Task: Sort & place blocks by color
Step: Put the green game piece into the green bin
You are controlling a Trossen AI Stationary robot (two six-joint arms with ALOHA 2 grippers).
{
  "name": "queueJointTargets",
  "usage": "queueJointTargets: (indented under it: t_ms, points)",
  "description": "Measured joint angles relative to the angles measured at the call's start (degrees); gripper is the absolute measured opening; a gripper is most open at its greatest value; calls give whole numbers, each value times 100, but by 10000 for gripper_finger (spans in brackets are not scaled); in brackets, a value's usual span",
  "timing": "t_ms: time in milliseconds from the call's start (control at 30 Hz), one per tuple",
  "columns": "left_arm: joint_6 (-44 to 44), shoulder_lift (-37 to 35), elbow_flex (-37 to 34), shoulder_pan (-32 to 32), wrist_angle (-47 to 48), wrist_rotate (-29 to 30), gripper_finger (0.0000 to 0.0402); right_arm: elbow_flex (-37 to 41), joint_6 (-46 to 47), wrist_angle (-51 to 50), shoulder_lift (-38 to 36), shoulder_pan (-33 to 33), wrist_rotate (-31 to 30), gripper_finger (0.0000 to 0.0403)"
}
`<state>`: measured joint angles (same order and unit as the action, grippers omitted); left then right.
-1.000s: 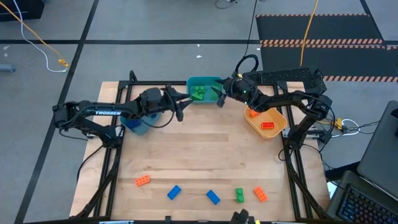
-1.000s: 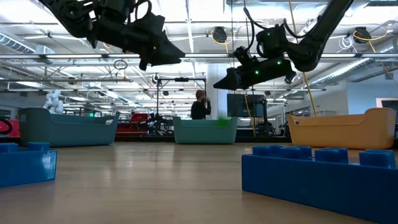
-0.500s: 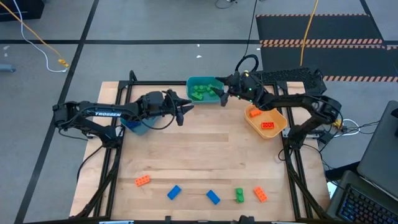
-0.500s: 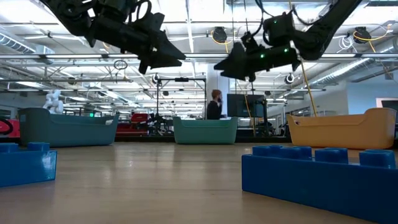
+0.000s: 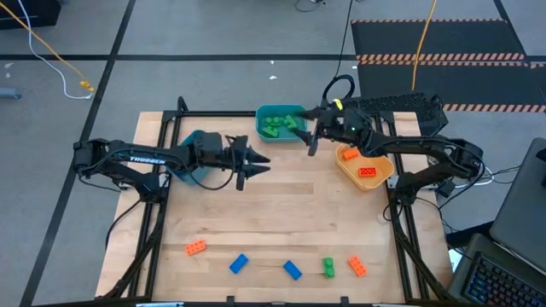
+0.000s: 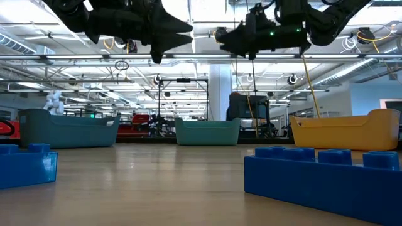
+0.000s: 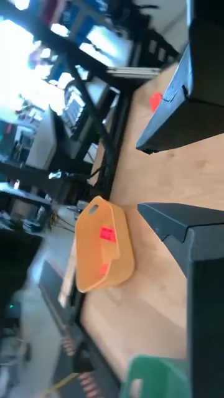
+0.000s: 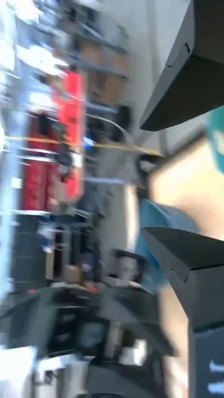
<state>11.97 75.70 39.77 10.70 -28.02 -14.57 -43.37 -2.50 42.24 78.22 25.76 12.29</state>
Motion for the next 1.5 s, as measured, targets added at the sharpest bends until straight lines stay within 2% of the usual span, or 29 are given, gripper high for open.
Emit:
queueJointTargets:
  t_ms: [67, 200, 300, 400, 633, 900, 1100, 1267, 1367, 1500]
  points:
    - [-380, 0, 0, -101, -69, 4, 145, 2, 29, -518, 4, -180, -6, 258]
    - [-295, 0, 0, -306, -106, 3, 145, 4, -68, -1691, 4, -747, -148, 258]
    - [-269, 0, 0, -480, 69, 29, 145, 6, -409, -2741, -61, -1279, -890, 258]
    - [-256, 1, 0, -677, 428, 337, 145, 8, -470, -3435, -128, -1781, -1515, 258]
    - [-279, 4, 0, -1149, 1488, 1008, 145, 6, 326, -4642, -533, -2806, -1702, 258]
    - [-411, 4, 0, -1642, 2989, 1579, 145, -400, 1334, -7188, -792, -4160, -2154, 258]
    - [-2, 4, 5, -1730, 3235, 1856, 145, -1188, 2066, -8044, -439, -5042, -2355, 258]
    - [-189, 4, 221, -1937, 3664, 2146, 145, -1949, 2725, -9067, 202, -5645, -2573, 258]
    - [-291, 7, 398, -2005, 4024, 2341, 145, -2348, 3206, -9422, 614, -5911, -2379, 258]
    - [-600, 4, 618, -2048, 4233, 2573, 145, -2761, 3927, -9384, 1060, -6141, -1972, 258]
